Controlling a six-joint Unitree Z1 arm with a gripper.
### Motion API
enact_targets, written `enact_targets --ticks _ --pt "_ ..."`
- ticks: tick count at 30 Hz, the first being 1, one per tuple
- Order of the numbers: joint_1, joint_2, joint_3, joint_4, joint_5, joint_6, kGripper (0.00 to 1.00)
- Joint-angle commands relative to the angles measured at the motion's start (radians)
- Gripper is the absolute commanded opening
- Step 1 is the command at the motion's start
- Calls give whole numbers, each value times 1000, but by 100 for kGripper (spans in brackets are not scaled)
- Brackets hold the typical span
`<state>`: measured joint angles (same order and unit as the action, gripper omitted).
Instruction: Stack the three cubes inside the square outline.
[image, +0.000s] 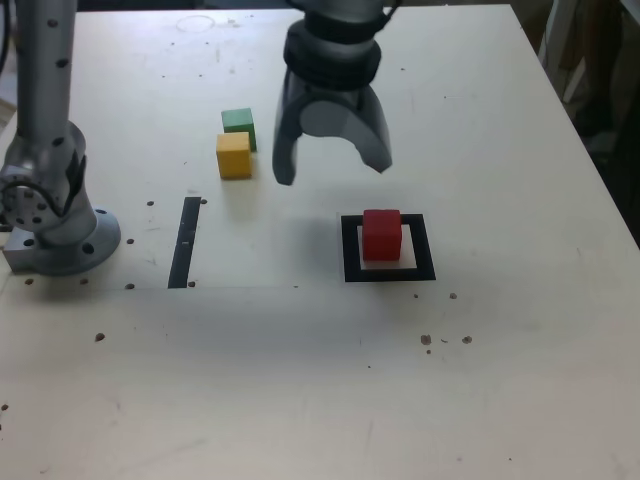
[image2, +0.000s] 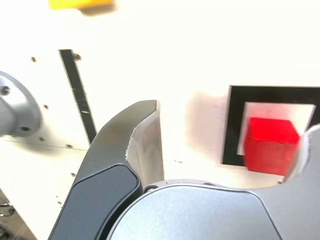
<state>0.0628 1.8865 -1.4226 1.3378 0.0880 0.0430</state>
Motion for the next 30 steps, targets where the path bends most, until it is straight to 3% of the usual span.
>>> enact_targets --ticks 1,14,30 --pt "20 -32 32 2 4 14 99" --pt "156 -153 211 -26 65 83 100" --pt "378 -147 436 -235 129 261 97"
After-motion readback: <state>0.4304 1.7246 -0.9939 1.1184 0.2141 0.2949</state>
